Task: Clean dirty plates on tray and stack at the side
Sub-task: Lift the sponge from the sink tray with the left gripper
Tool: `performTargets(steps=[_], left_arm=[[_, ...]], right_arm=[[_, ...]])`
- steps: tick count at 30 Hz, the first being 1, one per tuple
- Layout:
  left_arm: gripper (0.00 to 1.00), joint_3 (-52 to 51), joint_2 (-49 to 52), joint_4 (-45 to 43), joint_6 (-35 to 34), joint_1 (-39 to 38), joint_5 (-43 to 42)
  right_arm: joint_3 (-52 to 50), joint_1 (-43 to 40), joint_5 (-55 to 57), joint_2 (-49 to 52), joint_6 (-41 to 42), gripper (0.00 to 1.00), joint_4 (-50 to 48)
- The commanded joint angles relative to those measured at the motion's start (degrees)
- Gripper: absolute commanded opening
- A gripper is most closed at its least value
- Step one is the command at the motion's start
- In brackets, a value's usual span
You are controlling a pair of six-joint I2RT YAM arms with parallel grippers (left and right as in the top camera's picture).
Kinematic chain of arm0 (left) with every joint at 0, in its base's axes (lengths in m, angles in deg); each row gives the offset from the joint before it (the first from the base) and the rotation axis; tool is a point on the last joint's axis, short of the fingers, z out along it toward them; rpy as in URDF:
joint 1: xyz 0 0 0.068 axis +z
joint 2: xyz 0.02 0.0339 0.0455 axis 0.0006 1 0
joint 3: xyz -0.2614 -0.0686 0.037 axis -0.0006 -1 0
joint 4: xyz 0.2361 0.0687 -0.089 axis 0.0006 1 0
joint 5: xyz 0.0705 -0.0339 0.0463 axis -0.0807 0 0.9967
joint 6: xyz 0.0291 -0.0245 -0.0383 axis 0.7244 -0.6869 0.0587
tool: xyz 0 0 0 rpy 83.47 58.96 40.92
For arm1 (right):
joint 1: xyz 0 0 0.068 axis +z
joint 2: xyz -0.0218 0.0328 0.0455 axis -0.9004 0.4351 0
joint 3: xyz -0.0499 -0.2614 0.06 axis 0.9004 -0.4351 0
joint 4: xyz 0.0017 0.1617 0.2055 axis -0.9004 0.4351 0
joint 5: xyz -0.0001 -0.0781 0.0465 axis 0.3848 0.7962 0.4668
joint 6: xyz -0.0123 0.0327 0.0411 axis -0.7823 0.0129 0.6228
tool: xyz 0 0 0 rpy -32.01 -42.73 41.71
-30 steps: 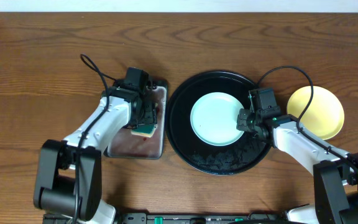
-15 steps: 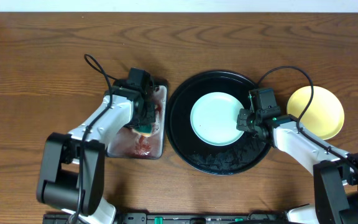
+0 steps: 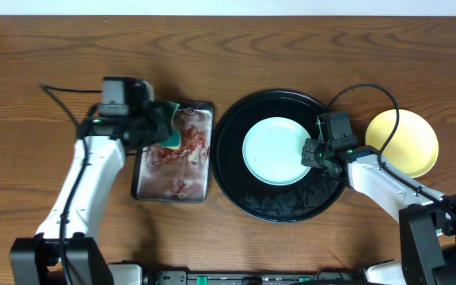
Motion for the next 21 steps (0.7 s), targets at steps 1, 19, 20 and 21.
performTargets(steps=[1, 19, 20, 21], left_arm=[[0.07, -0.2, -1.1, 0.1, 8.9, 3.9, -19.3], [0.07, -0.2, -1.1, 1.0, 18.8, 15.1, -38.8], [0.07, -0.2, -1.1, 1.0, 18.8, 15.1, -38.8], [0.07, -0.2, -1.1, 1.0, 18.8, 15.1, -38.8]], right_arm=[[-1.1, 0.0, 5.0, 1.4, -1.0, 0.01, 1.1], [-1.1, 0.0, 4.9, 1.4, -0.9, 0.01, 1.1], [-1.1, 0.0, 4.9, 1.4, -0.9, 0.01, 1.1], [-1.1, 0.0, 4.9, 1.4, -0.9, 0.01, 1.1]])
